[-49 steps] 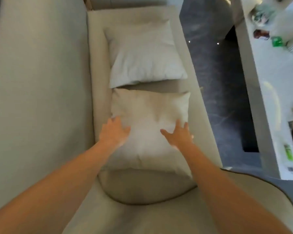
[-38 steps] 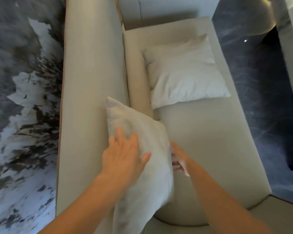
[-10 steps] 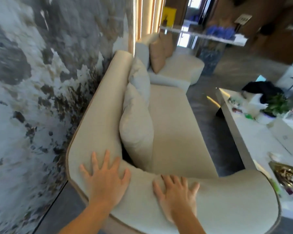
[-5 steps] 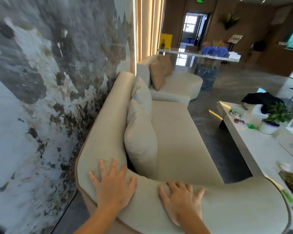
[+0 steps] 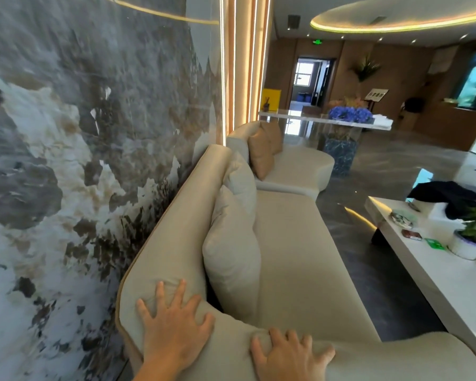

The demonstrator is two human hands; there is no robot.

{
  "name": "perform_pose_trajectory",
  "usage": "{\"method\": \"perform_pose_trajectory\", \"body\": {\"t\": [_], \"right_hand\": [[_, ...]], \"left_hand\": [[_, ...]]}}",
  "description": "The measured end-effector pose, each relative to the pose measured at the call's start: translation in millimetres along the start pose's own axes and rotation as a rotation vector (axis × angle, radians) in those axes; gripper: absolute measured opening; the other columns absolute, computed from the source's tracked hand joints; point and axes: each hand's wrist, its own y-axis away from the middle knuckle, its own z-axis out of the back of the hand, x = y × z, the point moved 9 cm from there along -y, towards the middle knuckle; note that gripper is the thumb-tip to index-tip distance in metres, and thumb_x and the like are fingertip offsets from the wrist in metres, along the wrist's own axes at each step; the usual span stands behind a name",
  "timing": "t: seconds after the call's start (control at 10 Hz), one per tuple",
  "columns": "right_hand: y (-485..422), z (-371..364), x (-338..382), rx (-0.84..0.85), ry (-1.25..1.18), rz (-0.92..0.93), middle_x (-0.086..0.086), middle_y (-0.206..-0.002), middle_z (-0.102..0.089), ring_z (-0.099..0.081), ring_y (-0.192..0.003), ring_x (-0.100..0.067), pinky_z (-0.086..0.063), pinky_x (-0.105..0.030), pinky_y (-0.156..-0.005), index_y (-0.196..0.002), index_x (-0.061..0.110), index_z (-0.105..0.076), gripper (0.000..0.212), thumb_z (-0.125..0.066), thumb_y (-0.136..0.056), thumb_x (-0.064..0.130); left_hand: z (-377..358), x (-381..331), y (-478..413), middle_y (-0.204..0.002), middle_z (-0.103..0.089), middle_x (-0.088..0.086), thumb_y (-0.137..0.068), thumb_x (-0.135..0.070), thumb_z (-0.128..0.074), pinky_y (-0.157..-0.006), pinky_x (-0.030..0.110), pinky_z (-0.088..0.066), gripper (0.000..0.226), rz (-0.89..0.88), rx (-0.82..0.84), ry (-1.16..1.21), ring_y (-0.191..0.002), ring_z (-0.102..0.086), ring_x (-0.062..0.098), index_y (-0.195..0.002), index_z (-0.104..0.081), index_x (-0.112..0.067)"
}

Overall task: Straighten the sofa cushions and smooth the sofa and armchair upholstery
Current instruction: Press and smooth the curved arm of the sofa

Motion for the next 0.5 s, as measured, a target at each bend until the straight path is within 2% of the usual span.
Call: {"method": "perform_pose_trajectory", "body": {"t": [0.1,0.2,0.3,0.4,0.5], "right_hand": [[-35,9,28,0.036,-0.04,-0.048,0.011,-0.139,-0.049,-0.038,-0.13,-0.018,-0.012,-0.067,-0.104,-0.127,0.047,-0.048,0.074,-0.006,-0.074,0.075],[-58,17,58,-0.054,-0.04,-0.025,0.011,-0.135,-0.049,-0.038,-0.128,-0.017,-0.01,-0.064,-0.107,-0.123,0.047,-0.049,0.067,-0.011,-0.075,0.075],[-77,23,69,-0.085,-0.171,-0.013,0.006,-0.126,-0.05,-0.042,-0.123,-0.022,-0.014,-0.057,-0.106,-0.115,0.043,-0.051,0.055,-0.021,-0.079,0.072],[-104,-69,203,-0.035,-0.201,0.024,0.003,-0.119,-0.052,-0.044,-0.12,-0.021,-0.016,-0.052,-0.107,-0.108,0.04,-0.052,0.051,-0.025,-0.079,0.072],[-103,-109,278,0.067,-0.032,0.068,0.001,-0.111,-0.051,-0.047,-0.117,-0.02,-0.018,-0.048,-0.107,-0.102,0.038,-0.052,0.047,-0.03,-0.079,0.072]], "left_hand": [[2,11,-51,-0.162,-0.005,-0.019,-0.068,-0.081,-0.009,-0.104,0.068,0.015,0.077,-0.012,-0.002,-0.02,-0.146,0.015,0.03,-0.138,-0.03,-0.057],[5,21,-96,-0.161,-0.005,-0.022,-0.066,-0.081,-0.01,-0.104,0.068,0.016,0.077,-0.012,0.011,-0.031,-0.146,0.015,0.029,-0.137,-0.029,-0.059],[6,29,-130,-0.16,0.0,-0.026,-0.063,-0.082,-0.011,-0.104,0.067,0.016,0.077,0.01,0.045,-0.049,-0.146,0.015,0.026,-0.136,-0.026,-0.063],[11,36,-148,-0.158,0.002,-0.03,-0.058,-0.083,-0.012,-0.106,0.065,0.015,0.078,0.038,0.043,-0.061,-0.146,0.013,0.022,-0.133,-0.027,-0.067],[18,40,-155,-0.157,0.001,-0.031,-0.061,-0.083,-0.017,-0.109,0.064,0.009,0.073,0.039,0.022,-0.087,-0.147,0.011,0.021,-0.131,-0.028,-0.068]]}}
